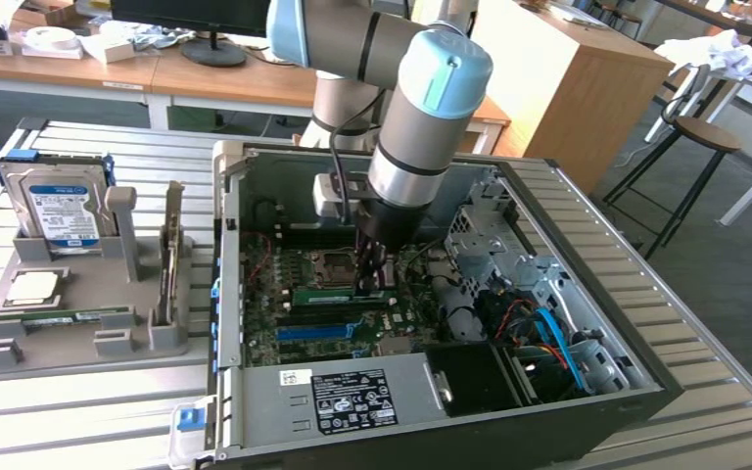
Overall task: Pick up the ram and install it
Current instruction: 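Insert the ram into the slot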
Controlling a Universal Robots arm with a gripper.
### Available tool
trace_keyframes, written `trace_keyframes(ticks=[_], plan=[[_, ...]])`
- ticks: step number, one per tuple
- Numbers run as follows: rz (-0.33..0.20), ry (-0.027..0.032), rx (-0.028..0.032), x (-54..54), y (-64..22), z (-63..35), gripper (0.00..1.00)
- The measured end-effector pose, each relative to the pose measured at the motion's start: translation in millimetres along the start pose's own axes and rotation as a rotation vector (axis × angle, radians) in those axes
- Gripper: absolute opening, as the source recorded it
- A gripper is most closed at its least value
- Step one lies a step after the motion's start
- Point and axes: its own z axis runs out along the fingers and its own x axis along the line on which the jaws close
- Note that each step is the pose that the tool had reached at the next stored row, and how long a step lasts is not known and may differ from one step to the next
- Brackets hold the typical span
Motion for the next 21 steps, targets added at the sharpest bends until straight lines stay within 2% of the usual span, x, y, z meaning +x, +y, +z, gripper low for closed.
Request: trace_keyframes(ticks=[21], plan=[[0.0,-0.0005,0.0,-0.8,-0.4,1.8,0.11]])
